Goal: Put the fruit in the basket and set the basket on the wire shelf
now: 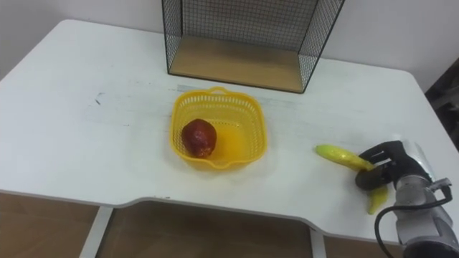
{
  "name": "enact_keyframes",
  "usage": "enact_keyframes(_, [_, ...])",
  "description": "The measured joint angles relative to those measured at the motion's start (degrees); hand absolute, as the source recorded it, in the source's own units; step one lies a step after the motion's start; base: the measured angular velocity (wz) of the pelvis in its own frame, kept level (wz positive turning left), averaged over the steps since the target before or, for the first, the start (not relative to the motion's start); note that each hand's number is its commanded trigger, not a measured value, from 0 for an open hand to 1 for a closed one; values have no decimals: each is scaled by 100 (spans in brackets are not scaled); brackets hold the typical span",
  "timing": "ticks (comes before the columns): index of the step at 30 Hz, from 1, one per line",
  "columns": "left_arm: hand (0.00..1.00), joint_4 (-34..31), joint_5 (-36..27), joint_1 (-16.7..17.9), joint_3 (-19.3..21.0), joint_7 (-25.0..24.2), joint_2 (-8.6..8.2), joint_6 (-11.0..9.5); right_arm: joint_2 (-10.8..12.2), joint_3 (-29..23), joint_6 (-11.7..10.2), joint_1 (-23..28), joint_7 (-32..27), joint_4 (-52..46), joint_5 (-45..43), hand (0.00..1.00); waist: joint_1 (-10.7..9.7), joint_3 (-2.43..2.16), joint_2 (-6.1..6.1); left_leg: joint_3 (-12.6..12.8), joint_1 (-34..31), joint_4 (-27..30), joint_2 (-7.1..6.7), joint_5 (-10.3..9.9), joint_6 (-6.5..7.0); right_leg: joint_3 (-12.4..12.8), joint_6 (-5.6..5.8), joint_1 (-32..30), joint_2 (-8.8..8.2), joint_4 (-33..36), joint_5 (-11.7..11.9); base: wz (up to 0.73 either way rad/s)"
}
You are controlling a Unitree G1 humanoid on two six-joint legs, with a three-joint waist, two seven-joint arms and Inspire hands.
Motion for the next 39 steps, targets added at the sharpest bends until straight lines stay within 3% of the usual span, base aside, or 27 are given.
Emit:
enact_keyframes(4, [0, -1, -2, -6, 0, 0, 5, 0, 15, 150, 153, 152, 18, -842, -143, 100, -24, 14, 22, 9, -32, 5, 0, 0, 0, 5, 0, -33, 0, -4, 0, 0])
enact_keyframes(10, [0, 11, -3, -96, 2, 0, -2, -7, 29, 147, 164, 296, 24, -2196, -246, 100, -31, 22, 100, 24, -36, -3, 1, 0, 0, 17, -2, -50, 0, 1, 1, 0])
enact_keyframes(14, [0, -24, 0, -119, -5, 0, -55, -18, 147, 147, 153, 522, 27, -3285, -275, 100, -54, -3, 168, 27, -85, -13, 0, -1, -1, 31, -1, -109, 0, 7, 1, -1])
enact_keyframes(20, [0, -55, -65, -79, -57, 3, -80, -153, 144, 143, 131, 644, 19, -4492, 912, 100, -29, 10, 178, 150, 43, -121, 4, 1, -1, 161, -1, -91, 0, 5, 1, -10])
enact_keyframes(27, [0, -46, -144, -44, -49, 8, -66, -158, 144, 143, 99, 642, 20, -4814, 1466, 100, -23, 24, 160, 159, 70, -165, 3, 1, 0, 168, 0, -54, 0, 6, 1, -1])
enact_keyframes(34, [0, -37, -212, -44, -7, 6, -36, -163, 143, 144, 99, 644, 175, -4945, 1459, 100, -7, 58, 94, 165, 63, -175, 4, 0, -1, 173, 0, -89, -1, 6, 1, 0])
enact_keyframes(39, [0, -37, -170, -92, 0, 7, -38, -162, 129, 243, 102, 674, 399, -5468, 1368, 100, 0, 48, 100, 167, -64, -159, 11, 2, -2, 167, -1, -194, 2, 20, 2, 0])
